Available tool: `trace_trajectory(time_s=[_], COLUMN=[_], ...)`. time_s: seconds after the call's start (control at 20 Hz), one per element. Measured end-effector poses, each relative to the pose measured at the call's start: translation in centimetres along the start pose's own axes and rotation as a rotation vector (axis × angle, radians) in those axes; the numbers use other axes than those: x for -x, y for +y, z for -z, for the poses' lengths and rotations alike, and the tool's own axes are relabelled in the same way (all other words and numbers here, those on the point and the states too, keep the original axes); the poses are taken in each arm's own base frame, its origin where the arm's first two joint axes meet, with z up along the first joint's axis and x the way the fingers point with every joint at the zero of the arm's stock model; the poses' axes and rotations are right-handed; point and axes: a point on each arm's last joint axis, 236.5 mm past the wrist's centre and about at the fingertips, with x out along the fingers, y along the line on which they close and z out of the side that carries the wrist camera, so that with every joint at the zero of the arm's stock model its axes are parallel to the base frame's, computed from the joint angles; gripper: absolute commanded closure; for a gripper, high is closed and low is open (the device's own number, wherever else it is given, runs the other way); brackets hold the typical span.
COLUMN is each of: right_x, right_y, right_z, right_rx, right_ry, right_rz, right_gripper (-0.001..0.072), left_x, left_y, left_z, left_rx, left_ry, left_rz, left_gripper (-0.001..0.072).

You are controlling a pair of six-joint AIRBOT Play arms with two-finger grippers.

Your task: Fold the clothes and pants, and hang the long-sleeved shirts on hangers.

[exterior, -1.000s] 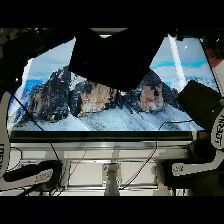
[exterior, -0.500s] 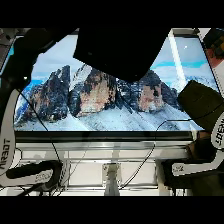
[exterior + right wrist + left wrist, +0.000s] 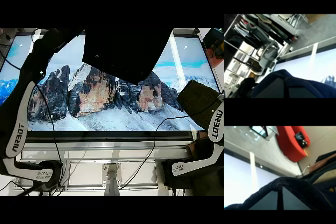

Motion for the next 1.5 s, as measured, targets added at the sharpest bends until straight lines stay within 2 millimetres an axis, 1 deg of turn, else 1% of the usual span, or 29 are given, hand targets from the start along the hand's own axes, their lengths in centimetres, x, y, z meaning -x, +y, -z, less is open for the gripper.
trace_trajectory(time_s=[0.05, 0.15, 0.2, 0.3, 0.45, 0.5, 0.6, 0.65, 0.75, 0.95, 1.05, 1.15, 1.25, 1.4, 1.5], right_x=[-0.2, -0.6, -0.6, -0.6, 0.0, 0.5, 1.6, 2.4, 4.4, 9.5, 12.0, 14.1, 16.3, 19.0, 19.8], right_y=[-0.5, -1.6, -2.2, -3.8, -5.8, -6.2, -6.4, -6.6, -6.8, -7.2, -7.0, -6.7, -6.5, -5.9, -5.6], right_z=[0.5, 2.6, 4.0, 7.7, 13.7, 15.8, 19.3, 21.1, 24.4, 30.5, 33.2, 35.1, 36.9, 38.7, 39.1], right_rx=[0.001, 0.005, 0.005, -0.004, -0.032, -0.039, -0.054, -0.062, -0.088, -0.167, -0.218, -0.264, -0.303, -0.351, -0.360], right_ry=[0.020, 0.100, 0.153, 0.286, 0.485, 0.546, 0.636, 0.678, 0.747, 0.853, 0.898, 0.934, 0.992, 1.063, 1.076], right_rz=[0.004, 0.020, 0.032, 0.060, 0.100, 0.110, 0.125, 0.139, 0.165, 0.222, 0.246, 0.268, 0.294, 0.324, 0.333], right_gripper=[0.0703, 0.0703, 0.0704, 0.0703, 0.0704, 0.0703, 0.0703, 0.0703, 0.0702, 0.0701, 0.0701, 0.0700, 0.0700, 0.0699, 0.0699], left_x=[-0.3, -0.6, -0.5, 0.2, 2.4, 3.5, 6.1, 7.7, 11.4, 18.8, 21.8, 24.1, 25.7, 27.0, 27.4], left_y=[0.7, 2.6, 3.8, 6.5, 10.4, 11.5, 13.4, 14.1, 15.5, 17.6, 18.4, 18.9, 19.1, 19.2, 19.2], left_z=[0.8, 2.8, 3.9, 6.7, 10.9, 12.2, 14.7, 15.8, 18.3, 23.1, 25.1, 26.7, 27.7, 28.6, 28.9], left_rx=[-0.002, -0.039, -0.066, -0.127, -0.179, -0.186, -0.194, -0.198, -0.202, -0.197, -0.192, -0.182, -0.174, -0.169, -0.167], left_ry=[0.034, 0.124, 0.178, 0.299, 0.457, 0.496, 0.561, 0.588, 0.640, 0.724, 0.756, 0.777, 0.795, 0.820, 0.827], left_rz=[-0.010, -0.040, -0.062, -0.118, -0.209, -0.237, -0.288, -0.309, -0.353, -0.414, -0.434, -0.446, -0.452, -0.455, -0.456], left_gripper=[0.0688, 0.0688, 0.0689, 0.0688, 0.0689, 0.0688, 0.0688, 0.0688, 0.0688, 0.0687, 0.0687, 0.0686, 0.0686, 0.0686, 0.0686])
